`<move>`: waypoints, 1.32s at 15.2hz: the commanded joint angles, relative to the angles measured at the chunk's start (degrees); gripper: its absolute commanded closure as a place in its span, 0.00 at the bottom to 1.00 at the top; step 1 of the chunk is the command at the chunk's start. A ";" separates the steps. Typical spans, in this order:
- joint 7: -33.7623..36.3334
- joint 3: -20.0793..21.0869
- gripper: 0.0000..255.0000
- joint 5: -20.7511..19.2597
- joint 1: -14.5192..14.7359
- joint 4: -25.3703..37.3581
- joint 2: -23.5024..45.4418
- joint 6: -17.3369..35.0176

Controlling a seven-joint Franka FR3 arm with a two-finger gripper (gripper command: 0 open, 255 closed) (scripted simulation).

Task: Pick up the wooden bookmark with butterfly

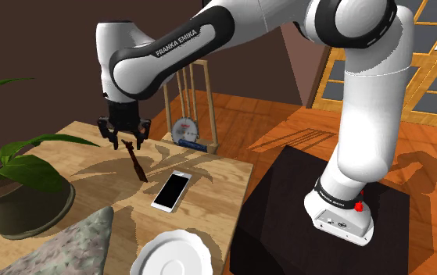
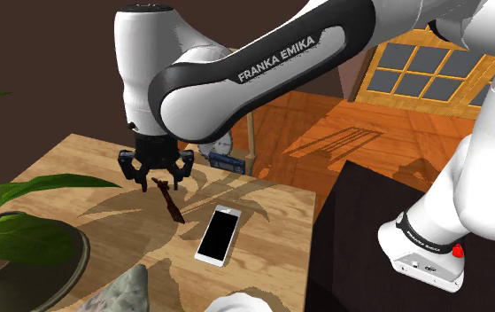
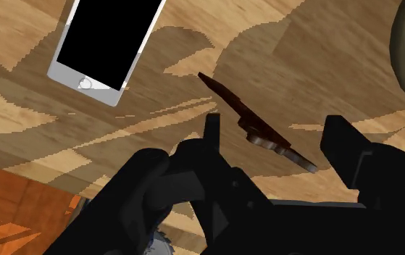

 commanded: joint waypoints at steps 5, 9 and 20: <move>-0.01 0.00 1.00 0.01 -0.01 -0.11 -0.03 0.10; 0.03 -0.02 1.00 -0.05 0.03 -0.05 0.09 0.15; 0.19 0.48 1.00 0.97 -0.26 5.68 -2.18 -7.57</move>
